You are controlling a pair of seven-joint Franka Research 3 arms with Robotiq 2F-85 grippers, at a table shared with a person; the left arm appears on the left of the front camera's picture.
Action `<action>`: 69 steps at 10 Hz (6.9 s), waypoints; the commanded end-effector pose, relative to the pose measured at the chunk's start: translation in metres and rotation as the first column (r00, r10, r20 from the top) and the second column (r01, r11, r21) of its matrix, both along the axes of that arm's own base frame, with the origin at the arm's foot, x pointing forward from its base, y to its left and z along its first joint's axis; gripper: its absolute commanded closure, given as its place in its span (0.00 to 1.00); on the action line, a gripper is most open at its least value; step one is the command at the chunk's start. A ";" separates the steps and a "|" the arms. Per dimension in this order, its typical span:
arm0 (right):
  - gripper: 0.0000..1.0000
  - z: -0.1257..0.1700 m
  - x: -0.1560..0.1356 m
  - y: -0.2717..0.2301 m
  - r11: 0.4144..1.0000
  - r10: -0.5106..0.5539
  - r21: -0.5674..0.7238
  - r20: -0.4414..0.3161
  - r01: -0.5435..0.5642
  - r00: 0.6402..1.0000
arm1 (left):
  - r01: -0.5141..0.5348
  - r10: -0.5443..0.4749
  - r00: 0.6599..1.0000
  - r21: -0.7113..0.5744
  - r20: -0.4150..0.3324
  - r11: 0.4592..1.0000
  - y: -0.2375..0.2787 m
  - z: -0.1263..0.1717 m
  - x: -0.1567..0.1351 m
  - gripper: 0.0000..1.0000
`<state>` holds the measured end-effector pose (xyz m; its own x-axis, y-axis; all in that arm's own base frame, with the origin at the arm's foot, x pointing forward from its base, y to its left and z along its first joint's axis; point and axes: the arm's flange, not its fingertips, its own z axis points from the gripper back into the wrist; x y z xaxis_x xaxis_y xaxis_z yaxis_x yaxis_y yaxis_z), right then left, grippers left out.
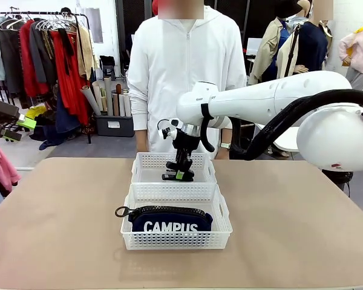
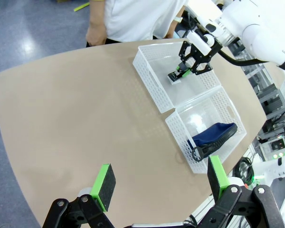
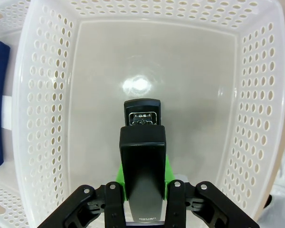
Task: Distribute items into two baskets.
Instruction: Place the picked Stapler into the Organizing basket as instructed by the person.
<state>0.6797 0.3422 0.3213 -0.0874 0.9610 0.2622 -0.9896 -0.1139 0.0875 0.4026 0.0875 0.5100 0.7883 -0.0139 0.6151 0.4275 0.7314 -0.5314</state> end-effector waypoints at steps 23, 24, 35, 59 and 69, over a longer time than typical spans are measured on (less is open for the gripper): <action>0.00 0.050 -0.027 0.013 0.999 -0.025 -0.021 0.029 0.026 0.999 | -0.001 0.001 1.000 -0.021 0.013 1.000 0.000 0.001 0.000 0.00; 0.00 0.050 -0.027 0.013 0.999 -0.025 -0.021 0.029 0.026 0.999 | -0.001 0.001 1.000 -0.021 0.013 1.000 0.000 0.001 0.000 0.00; 0.00 0.161 -0.171 -0.149 0.949 -0.297 0.117 0.012 0.294 0.955 | -0.001 0.001 1.000 -0.021 0.013 1.000 0.000 0.001 0.000 0.00; 0.00 0.229 -0.333 -0.421 0.332 -0.774 0.551 -0.305 0.766 0.555 | -0.001 0.001 1.000 -0.021 0.013 1.000 0.000 0.001 0.000 0.00; 0.00 0.231 -0.336 -0.439 0.285 -0.780 0.542 -0.349 0.791 0.520 | -0.001 0.001 1.000 -0.021 0.013 1.000 0.000 0.001 0.000 0.00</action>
